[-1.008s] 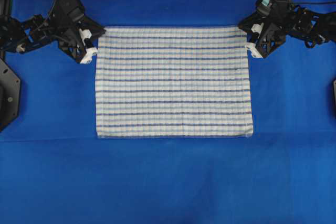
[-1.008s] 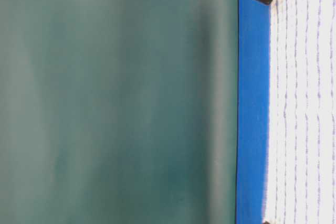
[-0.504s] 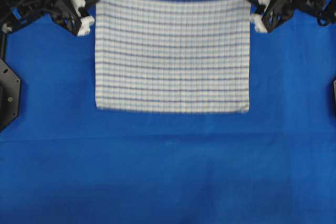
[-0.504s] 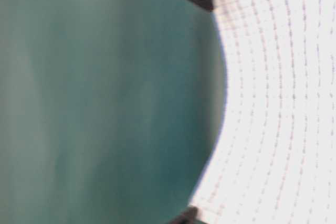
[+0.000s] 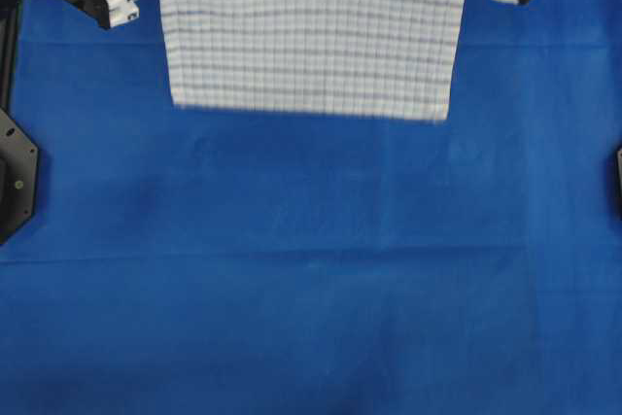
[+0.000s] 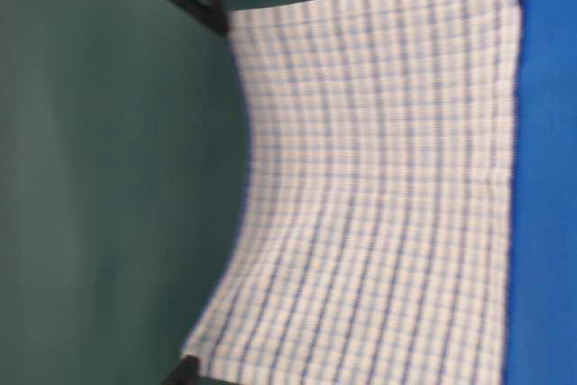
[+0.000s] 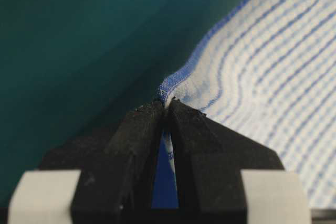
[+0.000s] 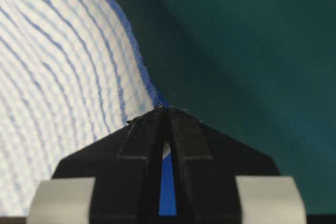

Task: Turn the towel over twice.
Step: 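Swing the held edge back toward the near side and lower it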

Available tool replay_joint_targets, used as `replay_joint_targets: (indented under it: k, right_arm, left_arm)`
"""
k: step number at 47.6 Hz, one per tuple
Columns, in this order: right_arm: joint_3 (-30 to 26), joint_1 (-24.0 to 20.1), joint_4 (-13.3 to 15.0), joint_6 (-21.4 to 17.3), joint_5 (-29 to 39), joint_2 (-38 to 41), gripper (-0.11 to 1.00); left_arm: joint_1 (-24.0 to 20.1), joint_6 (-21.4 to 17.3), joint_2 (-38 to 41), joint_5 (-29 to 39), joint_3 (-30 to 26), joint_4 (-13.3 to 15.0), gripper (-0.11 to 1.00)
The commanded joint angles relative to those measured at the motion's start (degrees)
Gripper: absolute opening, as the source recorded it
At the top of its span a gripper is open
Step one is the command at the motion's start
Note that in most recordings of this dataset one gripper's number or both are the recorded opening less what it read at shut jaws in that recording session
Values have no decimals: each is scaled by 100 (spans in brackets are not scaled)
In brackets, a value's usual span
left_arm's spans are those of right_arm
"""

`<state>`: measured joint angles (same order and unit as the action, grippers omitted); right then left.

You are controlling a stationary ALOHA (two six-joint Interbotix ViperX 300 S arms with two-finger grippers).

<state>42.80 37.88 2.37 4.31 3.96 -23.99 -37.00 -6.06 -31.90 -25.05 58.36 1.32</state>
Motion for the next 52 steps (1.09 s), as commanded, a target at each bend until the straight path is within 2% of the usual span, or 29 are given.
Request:
replay_joint_targets:
  k: [1,15,24,30,35,40,46,52]
  right_arm:
    - [-264,18,35,18,132,-246,5]
    - [-211,-431,35,9,483,-756,5]
    - [-79,-1046,9,-53,984,-1081,5]
    - [18,-1635,-35,-79,1274,-1310,5]
    - [105,-2206,-88,-176,1441,-1450,5]
    - [237,-2707,-88,-308,1468,-1477,5]
    - [466,-3261,-97,-510,1459,-1415,5]
    - [694,-3727,-97,-703,1406,-1301,5]
  left_arm:
    - [44,-9,-246,-246,-18,0,4]
    - [448,-9,-914,-448,308,0,4]
    - [967,-9,-1266,-448,642,0,4]
    - [1380,0,-1529,-387,923,0,4]
    - [1749,0,-1740,-105,1072,0,4]
    - [2180,18,-1846,492,1134,0,4]
    - [2742,97,-1758,1055,1160,0,4]
    - [3322,105,-1608,1266,1213,0,4]
